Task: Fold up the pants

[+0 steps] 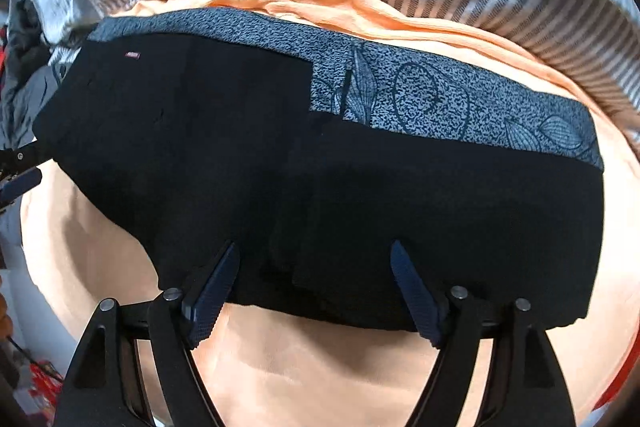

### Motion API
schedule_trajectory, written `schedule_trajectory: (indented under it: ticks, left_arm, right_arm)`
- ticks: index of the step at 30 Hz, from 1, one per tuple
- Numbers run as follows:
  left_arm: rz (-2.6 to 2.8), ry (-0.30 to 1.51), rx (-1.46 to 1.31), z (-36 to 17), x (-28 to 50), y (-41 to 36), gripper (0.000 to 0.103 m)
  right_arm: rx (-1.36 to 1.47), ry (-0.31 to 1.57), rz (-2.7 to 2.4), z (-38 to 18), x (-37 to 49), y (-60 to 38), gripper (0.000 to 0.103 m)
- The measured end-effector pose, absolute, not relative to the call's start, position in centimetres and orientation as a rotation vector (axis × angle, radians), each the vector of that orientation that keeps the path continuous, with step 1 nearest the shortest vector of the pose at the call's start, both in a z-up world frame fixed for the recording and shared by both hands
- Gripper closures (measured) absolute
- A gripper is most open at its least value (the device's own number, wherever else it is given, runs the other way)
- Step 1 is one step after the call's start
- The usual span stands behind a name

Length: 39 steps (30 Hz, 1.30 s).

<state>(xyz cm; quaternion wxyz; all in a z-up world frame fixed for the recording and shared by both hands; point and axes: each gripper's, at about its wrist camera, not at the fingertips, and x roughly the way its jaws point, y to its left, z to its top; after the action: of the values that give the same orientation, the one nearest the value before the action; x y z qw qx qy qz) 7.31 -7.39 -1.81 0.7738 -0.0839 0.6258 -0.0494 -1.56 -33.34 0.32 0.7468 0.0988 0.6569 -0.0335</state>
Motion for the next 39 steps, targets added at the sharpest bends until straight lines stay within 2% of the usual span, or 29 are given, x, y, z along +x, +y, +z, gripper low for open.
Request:
schedule_trajectory:
  ticks: [13,19,23,35,39]
  left_arm:
    - [-0.157,1.393,-0.366,-3.6,8.3,-4.5,0.028]
    - [-0.211,1.380,-0.562,-5.4,9.5,-2.5,0.028]
    - [-0.202,1.376,-0.579,-6.2,10.0,-1.8,0.028]
    - [-0.332,1.262,-0.701,-6.3,11.6,-2.0,0.028]
    - [-0.341,1.278,-0.682,-7.5,12.0,-2.2,0.028]
  right_arm:
    - [0.203,1.449,0.005,2.8,-2.0,-28.9,0.022]
    - [0.216,1.426,0.015,2.1,-0.1,-27.6,0.022]
    - [0.211,1.401,0.046,1.1,1.8,-25.8,0.022]
    - [0.194,1.479,0.106,-2.7,2.5,-23.8,0.021]
    - [0.189,1.480,0.112,-3.1,2.7,-23.4,0.021]
